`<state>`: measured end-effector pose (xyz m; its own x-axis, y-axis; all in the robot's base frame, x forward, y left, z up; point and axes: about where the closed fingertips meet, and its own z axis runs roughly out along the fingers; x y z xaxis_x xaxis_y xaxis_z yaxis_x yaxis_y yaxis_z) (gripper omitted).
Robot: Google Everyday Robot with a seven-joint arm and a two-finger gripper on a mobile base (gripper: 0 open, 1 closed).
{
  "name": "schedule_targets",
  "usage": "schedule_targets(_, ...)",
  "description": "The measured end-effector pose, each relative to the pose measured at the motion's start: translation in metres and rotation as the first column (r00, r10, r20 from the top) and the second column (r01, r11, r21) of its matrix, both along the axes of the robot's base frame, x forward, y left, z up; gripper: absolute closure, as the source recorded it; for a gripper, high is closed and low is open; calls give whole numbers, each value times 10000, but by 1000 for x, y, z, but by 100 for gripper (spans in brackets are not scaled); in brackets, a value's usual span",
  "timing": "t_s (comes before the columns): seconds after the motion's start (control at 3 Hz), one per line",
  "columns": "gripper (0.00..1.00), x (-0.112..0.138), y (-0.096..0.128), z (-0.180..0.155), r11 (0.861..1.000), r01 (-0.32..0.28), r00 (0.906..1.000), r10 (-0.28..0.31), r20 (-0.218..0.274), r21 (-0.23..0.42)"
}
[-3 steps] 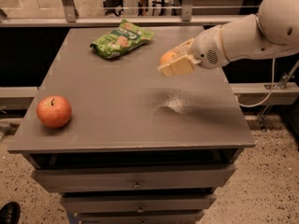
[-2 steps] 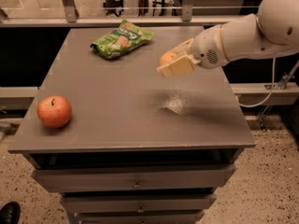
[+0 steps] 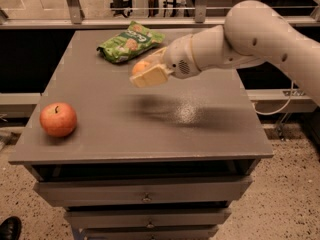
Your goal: Move orange near apple
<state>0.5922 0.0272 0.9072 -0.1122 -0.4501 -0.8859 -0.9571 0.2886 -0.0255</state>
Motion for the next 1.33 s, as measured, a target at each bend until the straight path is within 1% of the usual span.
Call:
schedule_targets(0.33,100,-1,51,-12,9968,-753,9966,762,-314,282)
schedule_targets(0.67,100,-13,94,-28,9858,-1614,9826,1649,-849,473)
schedule_targets(1.0,100,-32,114,-37,9692,-2370,9591,2444,-1425,670)
schedule_targets(1.33,97,-47,125,-44,9503,-2991,9327,3102,-1838,863)
